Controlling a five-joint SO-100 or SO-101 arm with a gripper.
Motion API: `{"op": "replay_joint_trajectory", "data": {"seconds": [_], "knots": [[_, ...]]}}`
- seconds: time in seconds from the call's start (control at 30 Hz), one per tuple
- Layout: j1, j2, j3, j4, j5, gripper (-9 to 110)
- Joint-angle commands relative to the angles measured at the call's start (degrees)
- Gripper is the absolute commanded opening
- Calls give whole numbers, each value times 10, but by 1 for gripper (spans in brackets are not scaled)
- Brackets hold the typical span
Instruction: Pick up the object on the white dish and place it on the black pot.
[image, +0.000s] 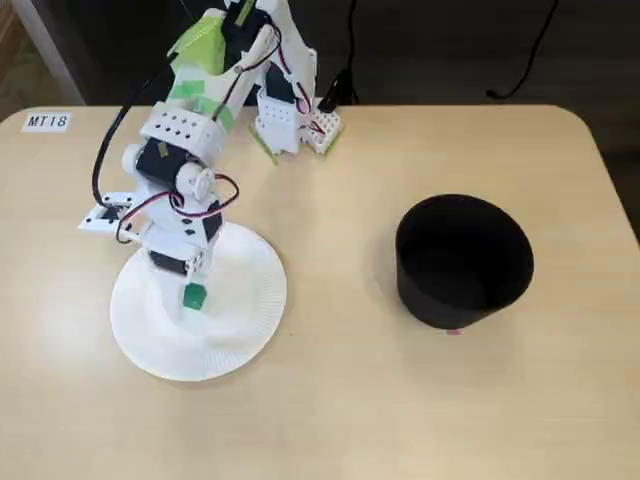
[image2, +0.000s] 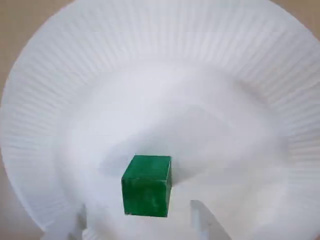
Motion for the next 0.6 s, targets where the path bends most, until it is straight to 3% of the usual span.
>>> {"op": "replay_joint_trajectory", "data": {"seconds": [0.0,0.57], "knots": [[10,-1,-33,0,-11,27],[9,-91,-152,83,-42,23]]}}
